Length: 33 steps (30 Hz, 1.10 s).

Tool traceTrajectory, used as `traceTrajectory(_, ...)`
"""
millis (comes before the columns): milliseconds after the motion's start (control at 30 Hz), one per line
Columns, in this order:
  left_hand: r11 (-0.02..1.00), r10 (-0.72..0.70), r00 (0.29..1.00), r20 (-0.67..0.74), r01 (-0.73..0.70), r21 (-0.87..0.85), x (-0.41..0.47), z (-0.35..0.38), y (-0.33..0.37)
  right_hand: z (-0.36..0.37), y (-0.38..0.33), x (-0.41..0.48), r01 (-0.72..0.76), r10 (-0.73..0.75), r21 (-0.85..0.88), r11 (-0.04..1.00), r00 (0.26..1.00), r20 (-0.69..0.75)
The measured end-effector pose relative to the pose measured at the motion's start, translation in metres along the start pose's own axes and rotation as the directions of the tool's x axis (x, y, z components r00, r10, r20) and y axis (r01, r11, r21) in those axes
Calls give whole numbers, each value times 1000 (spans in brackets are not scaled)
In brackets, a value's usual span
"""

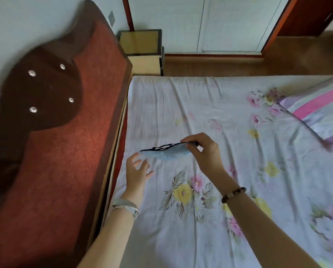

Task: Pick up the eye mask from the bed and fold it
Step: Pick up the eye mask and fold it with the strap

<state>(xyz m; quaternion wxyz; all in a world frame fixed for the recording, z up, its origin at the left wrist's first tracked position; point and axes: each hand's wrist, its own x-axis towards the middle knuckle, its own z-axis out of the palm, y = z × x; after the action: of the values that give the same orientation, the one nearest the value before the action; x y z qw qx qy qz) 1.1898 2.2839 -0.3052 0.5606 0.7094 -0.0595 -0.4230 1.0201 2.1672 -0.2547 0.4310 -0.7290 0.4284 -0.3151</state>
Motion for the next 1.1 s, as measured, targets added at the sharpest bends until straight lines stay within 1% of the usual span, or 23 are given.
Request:
traceTrajectory(33, 987, -122, 992, 40, 125, -102, -15, 5, 10, -10, -19, 1, 31, -31, -6, 1000, 999, -8)
traceTrajectory(67, 939, -244, 962, 123, 266, -219, -32, 12, 21, -19, -35, 1, 63, -63, -9, 998, 998, -16)
traceTrajectory(100, 857, -330, 913, 242, 397, -328, -47, 19, 32, -27, -52, 2, 102, -102, -21, 995, 995, -20)
traceTrajectory(133, 766, -358, 858, 369, 496, -409, -62, 26, 44, -35, -66, 2, 146, -146, -37, 989, 989, -21)
traceTrajectory(167, 702, -332, 819, 468, 546, -457, -74, 34, 56, -43, -79, 1, 191, -193, -59, 980, 981, -16)
traceTrajectory(200, 669, -269, 808, 524, 548, -503, -85, 40, 68, -50, -90, -3, 234, -235, -84, 969, 972, -5)
traceTrajectory(267, 650, -109, 830, 548, 476, -592, -102, 49, 95, -63, -105, -15, 292, -291, -123, 949, 956, 19)
traceTrajectory(300, 653, -41, 840, 540, 432, -622, -108, 51, 109, -68, -109, -24, 309, -309, -135, 941, 951, 23)
traceTrajectory(333, 677, 10, 848, 530, 384, -628, -115, 51, 123, -73, -112, -33, 323, -325, -145, 935, 946, 12)
traceTrajectory(400, 783, 89, 825, 558, 289, -551, -126, 49, 143, -81, -115, -51, 348, -359, -165, 923, 932, -43)
traceTrajectory(467, 894, 145, 777, 612, 162, -417, -139, 47, 154, -88, -119, -64, 377, -397, -176, 909, 913, -98)
traceTrajectory(533, 937, 215, 747, 629, 23, -347, -152, 48, 163, -95, -123, -74, 403, -427, -178, 898, 895, -126)
traceTrajectory(600, 943, 281, 722, 632, -85, -323, -163, 49, 170, -101, -129, -82, 403, -425, -164, 901, 894, -139)
traceTrajectory(633, 943, 299, 708, 639, -119, -309, -168, 49, 173, -105, -132, -86, 399, -420, -157, 903, 896, -141)
traceTrajectory(700, 945, 315, 705, 635, -168, -281, -174, 49, 177, -111, -139, -93, 398, -414, -130, 908, 900, -137)
traceTrajectory(800, 941, 337, 707, 621, -236, -241, -179, 46, 184, -122, -148, -101, 386, -380, 10, 922, 911, -158)
traceTrajectory(867, 941, 339, 698, 631, -258, -219, -183, 43, 188, -130, -155, -103, 332, -294, 166, 929, 931, -218)
traceTrajectory(933, 944, 329, 698, 636, -270, -192, -191, 42, 192, -138, -162, -102, 246, -163, 301, 921, 947, -275)
traceTrajectory(1000, 945, 314, 697, 644, -291, -146, -200, 39, 196, -147, -169, -98, 170, -66, 357, 918, 956, -286)
traceTrajectory(1100, 940, 278, 673, 686, -337, -50, -215, 36, 200, -159, -179, -91, 69, 8, 357, 931, 978, -209)
